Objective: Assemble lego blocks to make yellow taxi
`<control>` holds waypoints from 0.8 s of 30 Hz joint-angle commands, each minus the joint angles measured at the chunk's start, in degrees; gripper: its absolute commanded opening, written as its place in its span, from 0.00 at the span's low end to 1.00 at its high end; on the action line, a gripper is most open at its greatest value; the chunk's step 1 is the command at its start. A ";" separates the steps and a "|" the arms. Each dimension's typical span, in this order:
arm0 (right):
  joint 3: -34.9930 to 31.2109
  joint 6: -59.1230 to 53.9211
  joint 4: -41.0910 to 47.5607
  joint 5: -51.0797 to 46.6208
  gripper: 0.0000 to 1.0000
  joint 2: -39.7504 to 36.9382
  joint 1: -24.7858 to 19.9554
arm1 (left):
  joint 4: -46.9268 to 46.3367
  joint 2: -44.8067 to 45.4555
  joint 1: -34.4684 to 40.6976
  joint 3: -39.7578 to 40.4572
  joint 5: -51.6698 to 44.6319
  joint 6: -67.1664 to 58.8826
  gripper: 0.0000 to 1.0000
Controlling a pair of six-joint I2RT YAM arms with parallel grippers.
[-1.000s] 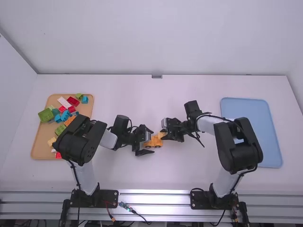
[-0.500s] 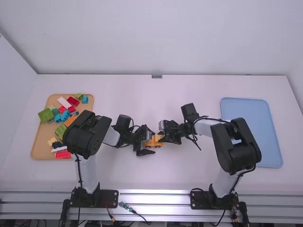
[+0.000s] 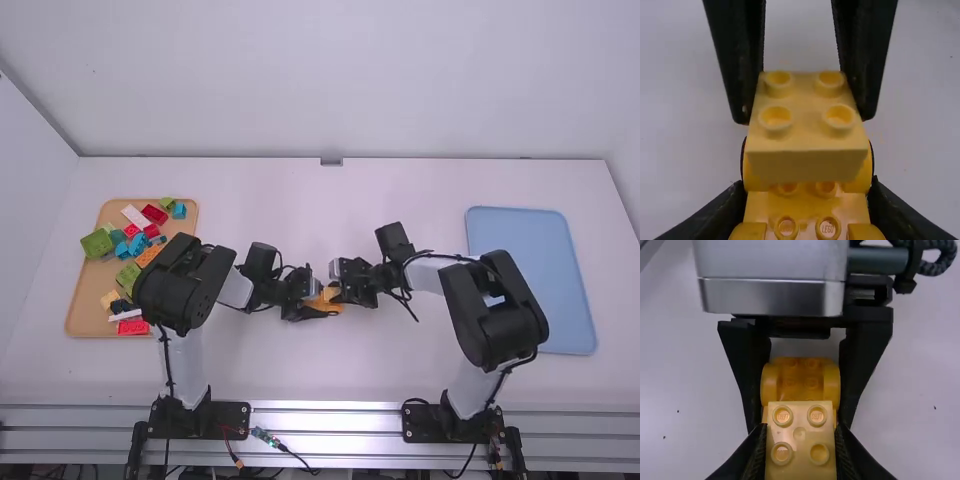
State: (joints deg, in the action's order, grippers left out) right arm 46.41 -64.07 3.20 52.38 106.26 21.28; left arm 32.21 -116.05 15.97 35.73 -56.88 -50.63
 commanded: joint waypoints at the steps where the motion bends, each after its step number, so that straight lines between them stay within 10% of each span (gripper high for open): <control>1: -0.33 1.31 0.26 -1.95 0.00 -0.81 0.81 | -0.42 -0.48 0.09 0.28 -0.74 -1.62 0.53; 24: -5.97 11.23 -10.56 -8.55 0.00 -0.94 2.34 | -0.04 -0.48 -0.15 0.02 -0.66 -1.25 0.51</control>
State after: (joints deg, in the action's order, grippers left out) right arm 42.04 -54.85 -8.38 46.35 105.69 23.73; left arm 31.92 -116.05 15.97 35.73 -56.95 -51.88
